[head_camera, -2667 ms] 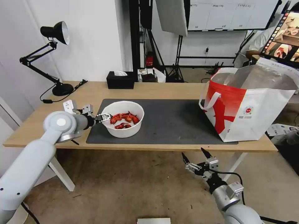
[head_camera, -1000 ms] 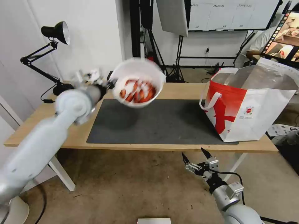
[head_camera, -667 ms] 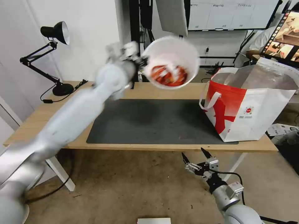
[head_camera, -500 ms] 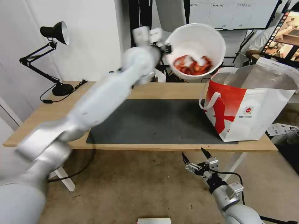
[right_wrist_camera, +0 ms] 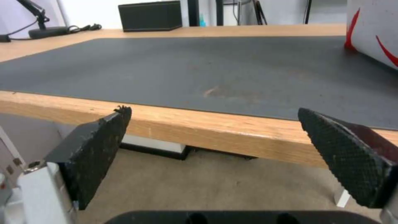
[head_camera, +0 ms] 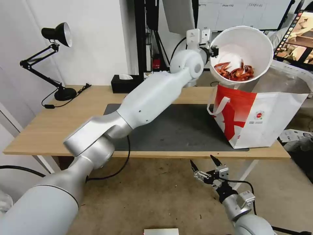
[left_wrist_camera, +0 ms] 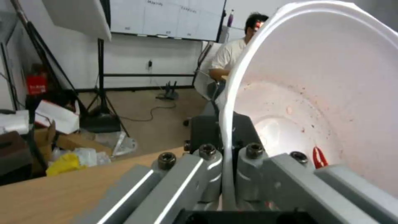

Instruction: Pick up the trash from the table and place it into the takeout bag.

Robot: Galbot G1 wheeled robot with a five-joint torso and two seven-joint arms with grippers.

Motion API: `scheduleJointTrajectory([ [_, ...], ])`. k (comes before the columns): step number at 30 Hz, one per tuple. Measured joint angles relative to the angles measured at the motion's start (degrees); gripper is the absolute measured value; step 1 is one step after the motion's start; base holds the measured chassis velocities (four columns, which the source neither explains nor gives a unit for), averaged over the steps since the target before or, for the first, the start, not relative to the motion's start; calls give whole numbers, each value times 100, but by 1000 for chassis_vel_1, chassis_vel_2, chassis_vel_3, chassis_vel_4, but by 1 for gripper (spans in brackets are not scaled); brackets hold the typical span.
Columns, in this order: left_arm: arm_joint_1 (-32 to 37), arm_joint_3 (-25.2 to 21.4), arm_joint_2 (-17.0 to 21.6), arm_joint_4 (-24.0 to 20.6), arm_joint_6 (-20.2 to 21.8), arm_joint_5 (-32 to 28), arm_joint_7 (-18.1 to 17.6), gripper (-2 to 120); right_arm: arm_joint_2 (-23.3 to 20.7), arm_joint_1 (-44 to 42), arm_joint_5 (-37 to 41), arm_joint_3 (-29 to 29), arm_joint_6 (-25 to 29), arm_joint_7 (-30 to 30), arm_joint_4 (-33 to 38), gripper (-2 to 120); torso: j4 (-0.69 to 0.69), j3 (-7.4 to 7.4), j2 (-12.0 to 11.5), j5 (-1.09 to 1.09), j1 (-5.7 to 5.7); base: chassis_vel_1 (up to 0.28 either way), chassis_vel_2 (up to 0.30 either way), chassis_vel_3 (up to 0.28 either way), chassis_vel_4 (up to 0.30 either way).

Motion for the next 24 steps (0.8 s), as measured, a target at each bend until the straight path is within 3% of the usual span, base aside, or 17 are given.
scheduleJointTrajectory([
  [7,62,351,26,-98,-259,1074,180,0,0,0,0,0,0,0,0,100,-1,0,0,-1,0,0,0,0,0],
  [13,-61,762,38,-95,-77,2036,190,0,0,0,0,0,0,0,0,100,-2,0,0,-1,0,0,0,0,0],
  [20,-135,945,42,-149,185,2139,118,0,0,0,0,0,0,0,0,100,-2,0,0,-1,0,0,0,0,0],
  [24,-277,924,43,-188,192,1758,-31,0,0,0,0,0,0,0,0,100,-2,0,0,-1,0,0,0,0,0],
])
